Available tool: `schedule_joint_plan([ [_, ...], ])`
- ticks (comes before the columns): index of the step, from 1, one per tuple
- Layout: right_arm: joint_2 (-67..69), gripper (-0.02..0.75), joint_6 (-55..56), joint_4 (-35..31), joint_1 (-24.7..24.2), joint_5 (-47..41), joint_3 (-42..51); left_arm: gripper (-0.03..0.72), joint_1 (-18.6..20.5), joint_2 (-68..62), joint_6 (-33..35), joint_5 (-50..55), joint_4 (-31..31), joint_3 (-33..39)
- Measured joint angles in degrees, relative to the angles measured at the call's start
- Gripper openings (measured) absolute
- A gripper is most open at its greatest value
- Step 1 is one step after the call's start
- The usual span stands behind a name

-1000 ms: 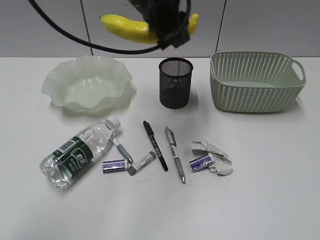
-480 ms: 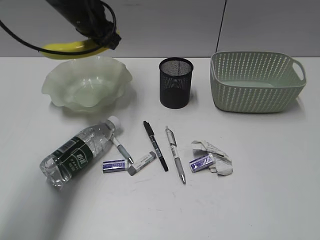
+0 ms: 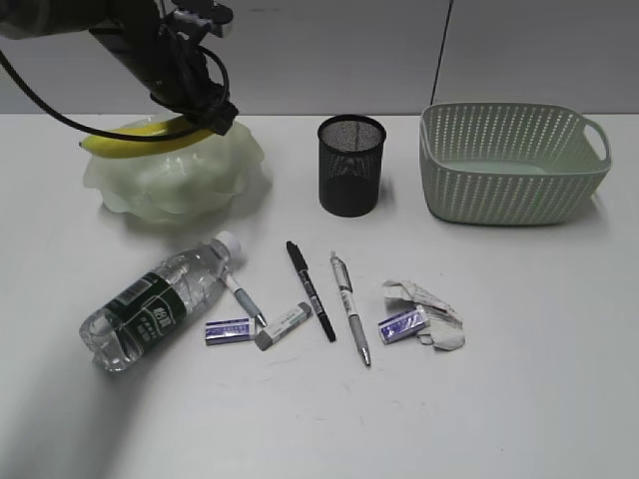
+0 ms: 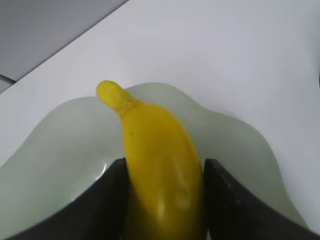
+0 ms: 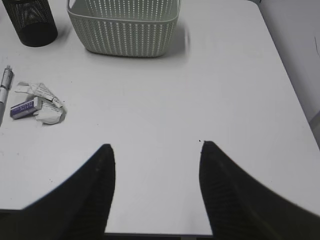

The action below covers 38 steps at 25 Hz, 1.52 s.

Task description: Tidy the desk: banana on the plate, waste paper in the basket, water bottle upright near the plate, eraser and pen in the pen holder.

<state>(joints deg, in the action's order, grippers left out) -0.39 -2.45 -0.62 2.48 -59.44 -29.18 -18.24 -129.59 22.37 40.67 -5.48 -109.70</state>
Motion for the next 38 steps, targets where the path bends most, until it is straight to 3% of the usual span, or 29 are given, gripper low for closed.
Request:
schedule_joint_plan([
  [3, 0.00, 0.436, 0.00, 0.00, 0.00, 0.00, 0.00, 0.435, 0.02, 0.38, -0.27, 1.40, 0.00, 0.00],
  [7, 0.00, 0.436, 0.00, 0.00, 0.00, 0.00, 0.00, 0.458, 0.02, 2.85, -0.50, 6.41, 0.00, 0.00],
  [14, 0.00, 0.436, 0.00, 0.00, 0.00, 0.00, 0.00, 0.405, 0.02, 13.29, -3.60, 17.28, 2.88, 0.00],
  [19, 0.00, 0.436, 0.00, 0.00, 0.00, 0.00, 0.00, 0.379, 0.15, 23.61, -10.89, 26.12, 10.89, 0.00],
  [23, 0.00, 0.436, 0.00, 0.00, 0.00, 0.00, 0.00, 0.376, 0.66, 32.31, -14.50, 28.54, 11.31, 1.31],
  [28, 0.00, 0.436, 0.00, 0.00, 0.00, 0.00, 0.00, 0.375, 0.72, 46.80, -16.85, 28.76, 7.68, 10.97],
  [38, 0.00, 0.436, 0.00, 0.00, 0.00, 0.00, 0.00, 0.375, 0.72, 83.94, -20.10, 29.16, 6.38, 47.61],
])
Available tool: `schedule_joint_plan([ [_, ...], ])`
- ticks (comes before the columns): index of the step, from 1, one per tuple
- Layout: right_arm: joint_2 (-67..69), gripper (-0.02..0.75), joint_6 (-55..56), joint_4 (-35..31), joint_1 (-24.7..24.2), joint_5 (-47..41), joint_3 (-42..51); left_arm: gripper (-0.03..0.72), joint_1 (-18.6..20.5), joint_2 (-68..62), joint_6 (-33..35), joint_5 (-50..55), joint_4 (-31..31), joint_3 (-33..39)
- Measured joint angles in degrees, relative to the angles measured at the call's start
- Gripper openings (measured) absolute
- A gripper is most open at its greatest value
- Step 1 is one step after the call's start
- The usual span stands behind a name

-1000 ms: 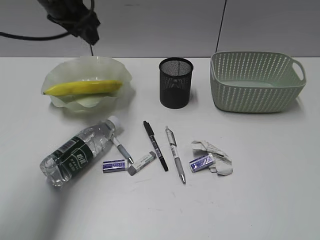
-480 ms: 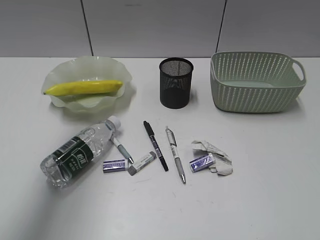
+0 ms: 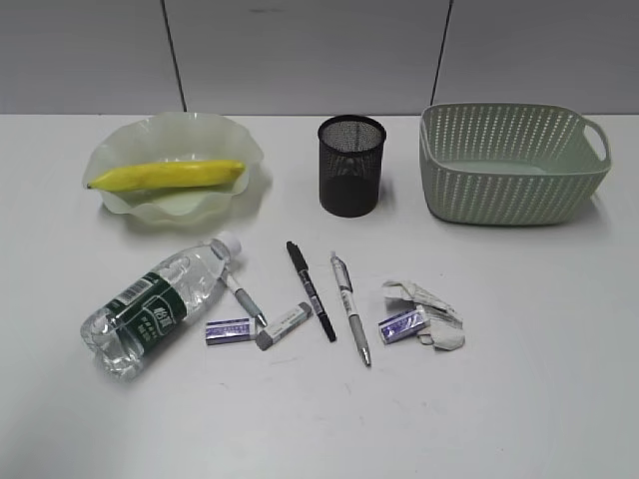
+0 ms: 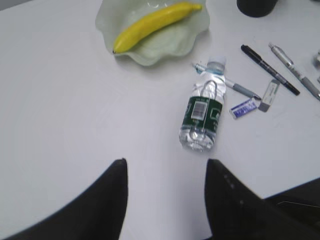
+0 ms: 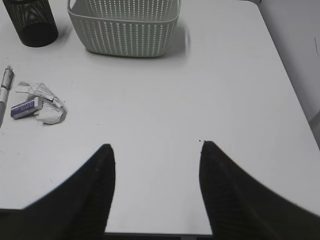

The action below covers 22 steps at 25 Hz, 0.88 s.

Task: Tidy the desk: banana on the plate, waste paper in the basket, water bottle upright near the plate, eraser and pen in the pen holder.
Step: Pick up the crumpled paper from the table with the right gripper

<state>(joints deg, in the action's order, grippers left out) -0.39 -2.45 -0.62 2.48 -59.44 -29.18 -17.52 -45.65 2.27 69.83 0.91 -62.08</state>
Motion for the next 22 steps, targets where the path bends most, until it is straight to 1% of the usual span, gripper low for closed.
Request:
schedule_joint_plan([
  [4, 0.00, 0.436, 0.00, 0.00, 0.00, 0.00, 0.00, 0.375, 0.00, 16.35, -0.18, -1.30, 0.00, 12.61],
  [7, 0.00, 0.436, 0.00, -0.35, 0.00, 0.52, -0.23, 0.375, 0.00, 27.81, -0.18, -3.99, -0.10, 20.47],
  [11, 2.04, 0.418, -1.65, -3.45, 0.00, 7.60, -1.50, 0.375, 0.00, 40.26, -0.18, -6.18, -0.10, 28.83],
  [14, 9.67, 0.411, -9.34, -8.03, 0.00, 11.73, -2.35, 0.373, 0.00, 45.57, -0.18, -7.88, -0.49, 30.98],
  [17, 20.37, 0.408, -18.28, -14.39, 0.28, 13.16, -4.48, 0.361, 0.00, 45.74, -0.18, -8.68, -0.61, 31.23],
  [19, 27.39, 0.406, -22.72, -18.32, 2.06, 14.39, -6.50, 0.347, 0.00, 45.49, -0.18, -8.98, -0.91, 31.24],
  [22, 38.98, 0.405, -26.84, -20.26, 5.89, 14.87, -11.36, 0.321, 0.00, 45.44, -0.18, -9.03, -0.91, 31.24],
])
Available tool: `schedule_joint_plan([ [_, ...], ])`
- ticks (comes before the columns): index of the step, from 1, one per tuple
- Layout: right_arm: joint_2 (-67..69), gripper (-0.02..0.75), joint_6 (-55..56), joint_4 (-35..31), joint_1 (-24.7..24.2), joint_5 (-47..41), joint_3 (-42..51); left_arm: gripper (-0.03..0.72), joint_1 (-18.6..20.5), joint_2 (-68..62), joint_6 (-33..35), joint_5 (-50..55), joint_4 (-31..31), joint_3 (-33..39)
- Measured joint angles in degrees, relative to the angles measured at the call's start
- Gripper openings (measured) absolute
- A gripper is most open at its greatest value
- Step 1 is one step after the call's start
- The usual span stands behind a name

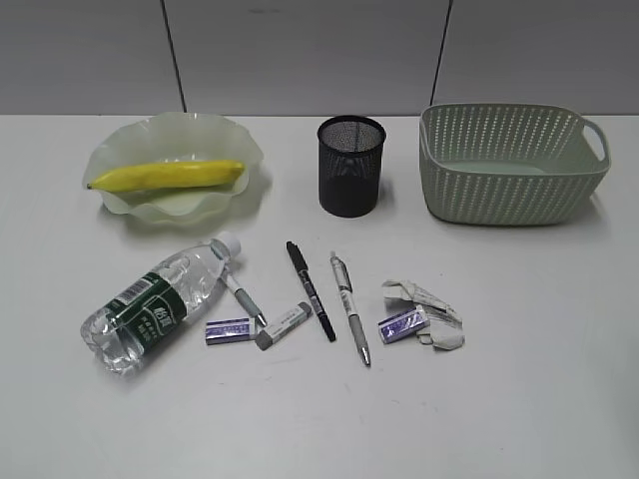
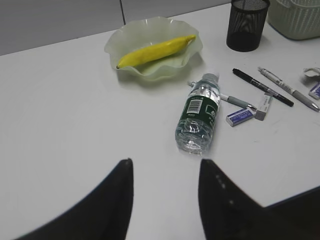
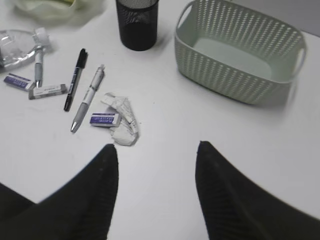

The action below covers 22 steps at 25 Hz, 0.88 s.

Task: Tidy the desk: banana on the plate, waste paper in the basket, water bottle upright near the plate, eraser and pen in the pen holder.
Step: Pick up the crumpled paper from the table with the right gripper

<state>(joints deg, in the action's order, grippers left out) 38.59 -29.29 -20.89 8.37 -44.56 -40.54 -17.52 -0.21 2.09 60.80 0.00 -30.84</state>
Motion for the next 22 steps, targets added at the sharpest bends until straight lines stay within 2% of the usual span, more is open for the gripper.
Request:
schedule_joint_plan([
  [7, 29.18, 0.405, -1.25, 0.00, 13.21, -3.77, -15.32, 0.304, 0.00, 0.50, 0.00, 0.00, 0.00, 0.00],
  [11, 44.63, 0.407, 0.58, 3.62, 18.23, -5.19, -23.10, 0.304, 0.00, 0.50, 0.00, 0.00, 0.00, 0.00],
  [16, 60.88, 0.471, 5.97, 6.92, 19.82, -8.50, -30.73, 0.304, 0.00, 0.50, 0.00, 0.00, 0.00, 0.00],
  [22, 72.93, 0.488, 7.84, 8.17, 19.89, -9.02, -36.86, 0.304, 0.00, 0.50, 0.00, 0.00, 0.00, 0.00],
])
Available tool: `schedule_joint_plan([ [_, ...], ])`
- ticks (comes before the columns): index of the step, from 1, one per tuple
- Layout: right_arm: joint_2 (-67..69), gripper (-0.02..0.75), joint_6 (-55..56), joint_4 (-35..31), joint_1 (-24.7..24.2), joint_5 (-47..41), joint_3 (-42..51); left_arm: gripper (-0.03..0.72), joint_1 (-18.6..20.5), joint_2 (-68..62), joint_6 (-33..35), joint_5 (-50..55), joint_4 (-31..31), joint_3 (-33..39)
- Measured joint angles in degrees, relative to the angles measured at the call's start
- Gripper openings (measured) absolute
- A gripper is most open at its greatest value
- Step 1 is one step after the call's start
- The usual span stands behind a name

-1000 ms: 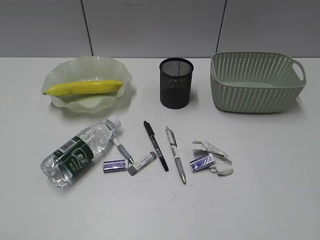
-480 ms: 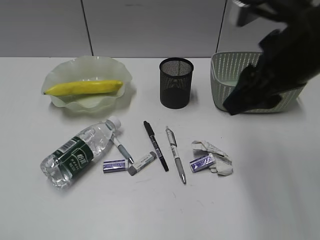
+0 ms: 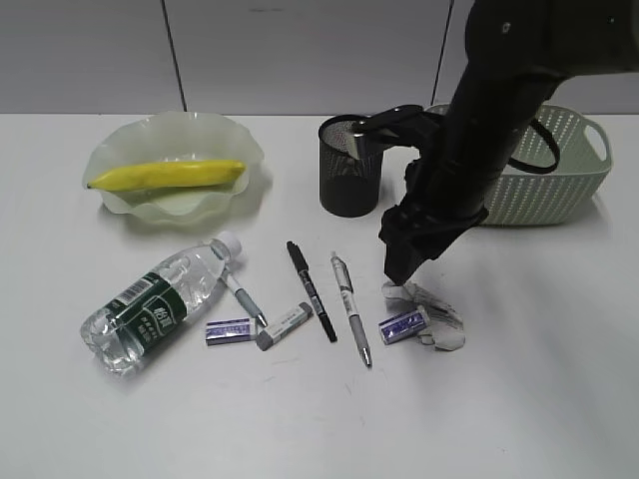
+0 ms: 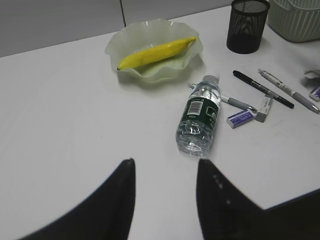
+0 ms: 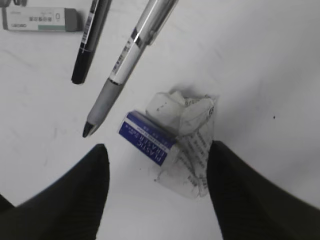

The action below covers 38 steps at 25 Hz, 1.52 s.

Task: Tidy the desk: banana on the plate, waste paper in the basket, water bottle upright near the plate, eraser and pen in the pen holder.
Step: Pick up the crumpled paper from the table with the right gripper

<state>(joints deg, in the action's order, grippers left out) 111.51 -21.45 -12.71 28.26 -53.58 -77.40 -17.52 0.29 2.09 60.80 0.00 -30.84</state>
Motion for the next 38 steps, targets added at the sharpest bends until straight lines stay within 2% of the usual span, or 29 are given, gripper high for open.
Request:
schedule_joint_plan([
  [6, 5.79, 0.489, 0.82, 1.61, 0.00, 0.00, -3.64, 0.304, 0.00, 0.00, 0.00, 0.00, 0.00, 0.00],
  [16, 9.61, 0.489, 1.20, 2.87, 0.00, 0.06, -3.86, 0.303, 0.00, 0.00, 0.00, 0.00, 0.00, 0.00],
  [21, 11.46, 0.457, 1.24, 2.87, 0.00, 0.29, -3.86, 0.303, 0.00, 0.00, 0.00, 0.00, 0.00, 0.00],
  [23, 11.46, 0.425, 1.32, 2.87, 0.00, 0.56, -3.92, 0.303, 0.00, 0.00, 0.00, 0.00, 0.00, 0.00],
  [26, 11.46, 0.320, 1.32, 2.81, 0.00, 0.84, -3.92, 0.303, 0.00, 0.00, 0.00, 0.00, 0.00, 0.00],
  [30, 11.46, 0.088, 1.32, 2.81, 0.00, 1.02, -3.92, 0.303, 0.00, 0.00, 0.00, 0.00, 0.00, 0.00],
  [31, 11.46, 0.064, 1.32, 2.81, 0.00, 0.96, -3.92, 0.303, 0.00, 0.00, 0.00, 0.00, 0.00, 0.00],
  [38, 10.13, 0.057, 1.45, 3.26, 0.00, -0.34, -3.92, 0.303, 0.00, 0.00, 0.00, 0.00, 0.00, 0.00],
])
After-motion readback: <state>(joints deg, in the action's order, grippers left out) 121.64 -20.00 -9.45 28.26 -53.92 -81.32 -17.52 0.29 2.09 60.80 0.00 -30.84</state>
